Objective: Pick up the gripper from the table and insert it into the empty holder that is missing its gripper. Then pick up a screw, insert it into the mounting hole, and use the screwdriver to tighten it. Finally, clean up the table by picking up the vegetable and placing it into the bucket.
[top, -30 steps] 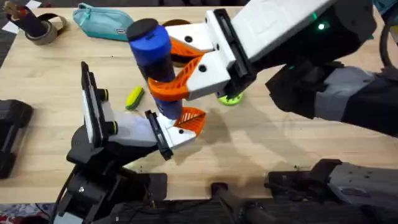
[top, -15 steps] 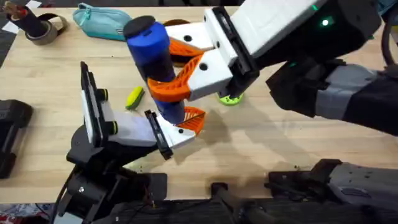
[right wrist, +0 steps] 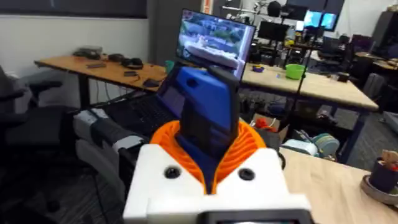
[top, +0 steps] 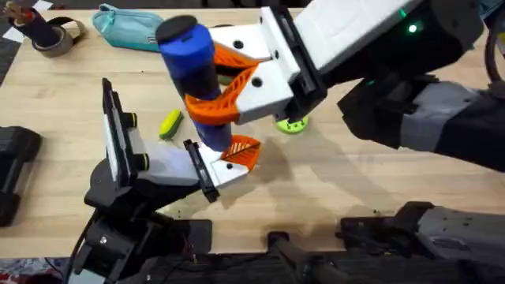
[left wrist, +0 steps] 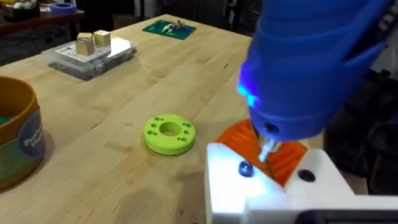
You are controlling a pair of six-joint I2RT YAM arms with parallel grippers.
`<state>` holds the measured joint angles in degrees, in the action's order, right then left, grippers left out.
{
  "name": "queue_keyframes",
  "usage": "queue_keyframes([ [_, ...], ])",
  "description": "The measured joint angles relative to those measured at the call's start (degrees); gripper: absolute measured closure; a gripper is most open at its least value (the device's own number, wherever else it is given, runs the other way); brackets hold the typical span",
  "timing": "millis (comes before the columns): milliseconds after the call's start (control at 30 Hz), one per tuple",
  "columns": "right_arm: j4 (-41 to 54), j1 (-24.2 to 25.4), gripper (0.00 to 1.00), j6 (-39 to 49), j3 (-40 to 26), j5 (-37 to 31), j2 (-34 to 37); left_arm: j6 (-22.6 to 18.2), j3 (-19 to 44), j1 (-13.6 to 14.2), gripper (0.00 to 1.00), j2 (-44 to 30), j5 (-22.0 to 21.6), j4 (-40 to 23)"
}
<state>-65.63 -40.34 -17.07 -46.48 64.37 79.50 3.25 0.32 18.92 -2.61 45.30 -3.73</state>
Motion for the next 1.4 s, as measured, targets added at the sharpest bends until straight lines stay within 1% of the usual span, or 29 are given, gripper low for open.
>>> queue_keyframes([
  [300, 1.7, 0.3, 0.968, -1.4, -1.1, -3.0, 0.0, 0.0, 0.0, 0.0, 0.989, 0.0, 0.0, 0.0],
  [400, 6.7, 1.8, 0.97, -1.9, -4.1, -3.1, 0.0, 0.0, 0.0, 0.0, 0.989, 0.0, 0.0, 0.0],
  [533, 9.3, 2.5, 0.968, -2.0, -6.1, -3.2, 0.0, 0.0, 0.0, 0.0, 0.989, 0.0, 0.0, 0.0],
  [1100, 9.5, 2.3, 0.97, -0.1, -6.5, -3.3, 0.0, 0.0, 0.0, 0.0, 0.989, 0.0, 0.0, 0.0],
  [1233, 9.2, 1.9, 0.968, -1.7, -6.5, -3.3, 0.0, 0.0, 0.0, 0.0, 0.989, 0.0, 0.0, 0.0],
  [1400, 5.9, 2.2, 0.97, -7.4, -6.5, -3.3, 0.0, 0.0, 0.0, 0.0, 0.989, 0.0, 0.0, 0.0],
])
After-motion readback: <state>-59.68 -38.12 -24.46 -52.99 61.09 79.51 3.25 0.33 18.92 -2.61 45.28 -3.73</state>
